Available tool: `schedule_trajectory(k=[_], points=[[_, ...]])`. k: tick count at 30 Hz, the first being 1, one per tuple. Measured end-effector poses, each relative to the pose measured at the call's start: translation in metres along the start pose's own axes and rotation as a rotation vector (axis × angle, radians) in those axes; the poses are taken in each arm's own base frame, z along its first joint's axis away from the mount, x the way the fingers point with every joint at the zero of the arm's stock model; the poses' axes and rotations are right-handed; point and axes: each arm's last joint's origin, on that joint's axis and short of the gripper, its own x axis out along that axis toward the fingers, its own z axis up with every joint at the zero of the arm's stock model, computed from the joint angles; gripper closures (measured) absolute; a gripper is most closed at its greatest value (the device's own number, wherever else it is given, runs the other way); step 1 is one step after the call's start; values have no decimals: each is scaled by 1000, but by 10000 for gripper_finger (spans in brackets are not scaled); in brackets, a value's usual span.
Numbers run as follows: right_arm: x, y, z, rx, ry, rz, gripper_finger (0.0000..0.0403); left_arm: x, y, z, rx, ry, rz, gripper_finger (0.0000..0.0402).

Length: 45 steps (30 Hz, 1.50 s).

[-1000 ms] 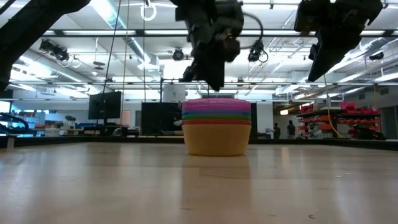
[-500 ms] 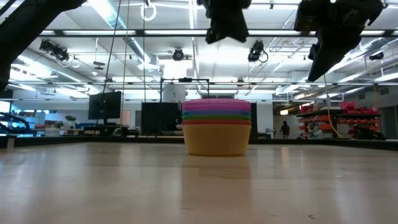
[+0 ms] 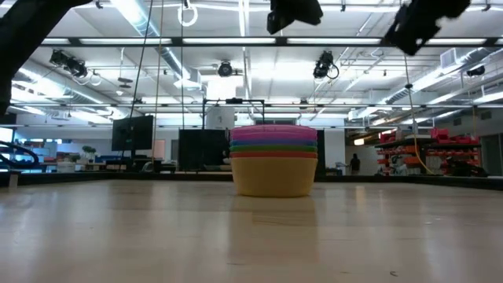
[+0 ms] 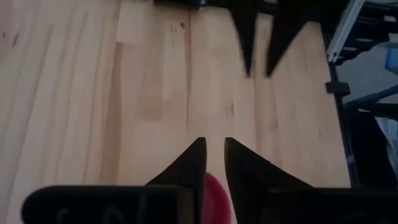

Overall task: Nest bowls inside each other
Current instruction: Return to Home Position

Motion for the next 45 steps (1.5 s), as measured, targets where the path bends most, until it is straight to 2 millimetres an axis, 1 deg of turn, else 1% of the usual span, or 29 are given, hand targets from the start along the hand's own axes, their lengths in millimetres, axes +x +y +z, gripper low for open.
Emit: schedule_trajectory(k=[5, 8, 12, 14, 16, 19, 21, 22, 25, 29, 30, 32, 34, 38, 41, 45], points=[[-34, 20, 9, -79, -154, 144, 312, -11, -10, 3, 20, -38, -11, 339], [-55, 28, 11, -142, -217, 215, 312, -18, -10, 3, 9, -44, -8, 335], [-78, 31, 13, -168, -272, 269, 312, -24, -11, 0, 12, -26, 3, 331], [-85, 31, 14, -140, -272, 286, 312, -28, -11, 1, 17, -42, 29, 331], [-91, 32, 13, -149, -285, 303, 311, -33, -12, 4, 30, -80, 56, 333], [-98, 32, 12, -191, -317, 326, 311, -48, -20, 8, 109, -153, 56, 337], [-104, 32, 11, -214, -345, 348, 312, -59, -28, 14, 161, -233, 48, 339], [-107, 33, 10, -222, -365, 365, 311, -64, -32, 14, 185, -246, 44, 339], [-122, 34, 10, -251, -452, 436, 312, -77, -43, 17, 217, -317, 25, 337], [-145, 33, 6, -309, -598, 546, 311, -102, -58, 15, 281, -379, 6, 331], [-149, 33, 4, -325, -634, 574, 311, -105, -62, 14, 296, -377, -9, 330], [-155, 31, -2, -350, -688, 629, 311, -109, -69, 15, 329, -412, -58, 328], [-156, 29, -10, -364, -723, 675, 311, -112, -75, 13, 362, -413, -106, 329], [-148, 26, -27, -366, -766, 753, 311, -115, -81, 14, 397, -441, -157, 334], [-144, 23, -37, -361, -793, 798, 311, -106, -82, 16, 425, -467, -233, 334], [-145, 21, -43, -363, -815, 839, 311, -86, -86, 14, 490, -469, -470, 328]])
